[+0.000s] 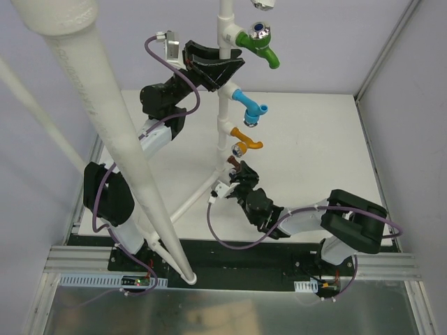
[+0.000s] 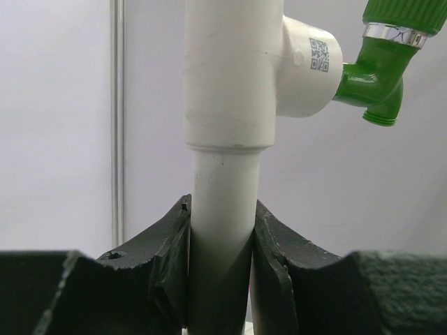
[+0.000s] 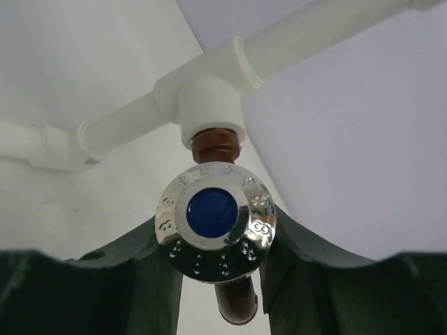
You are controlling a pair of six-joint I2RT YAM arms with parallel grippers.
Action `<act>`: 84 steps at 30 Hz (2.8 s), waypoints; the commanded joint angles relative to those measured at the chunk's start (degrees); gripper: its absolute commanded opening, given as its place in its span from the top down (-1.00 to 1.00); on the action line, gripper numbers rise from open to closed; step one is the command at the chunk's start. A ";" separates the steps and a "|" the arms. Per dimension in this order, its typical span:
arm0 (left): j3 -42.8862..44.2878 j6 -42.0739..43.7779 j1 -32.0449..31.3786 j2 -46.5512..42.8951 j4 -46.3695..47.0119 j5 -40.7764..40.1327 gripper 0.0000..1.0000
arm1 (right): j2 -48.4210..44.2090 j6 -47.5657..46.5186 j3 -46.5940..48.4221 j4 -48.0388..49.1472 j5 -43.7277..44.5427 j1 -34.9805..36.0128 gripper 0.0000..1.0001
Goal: Install the water faucets
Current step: Screw the water faucet onto the adaptor.
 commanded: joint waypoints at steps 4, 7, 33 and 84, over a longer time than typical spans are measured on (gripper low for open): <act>-2.04 -9.17 -2.75 -3.76 7.14 8.90 1.00 | -4.64 40.98 -1.26 15.45 23.22 6.10 1.00; -2.22 -9.34 -2.57 -3.67 7.31 9.08 1.00 | -13.06 65.39 -2.14 -3.85 20.70 7.78 1.00; -2.39 -11.54 -2.48 -3.23 9.25 7.67 1.00 | -19.69 180.84 -10.49 -27.30 1.09 3.21 1.00; -40.01 -5.48 7.10 -17.99 -5.24 13.03 -0.04 | -20.05 74.71 116.82 -114.66 7.40 6.11 -0.82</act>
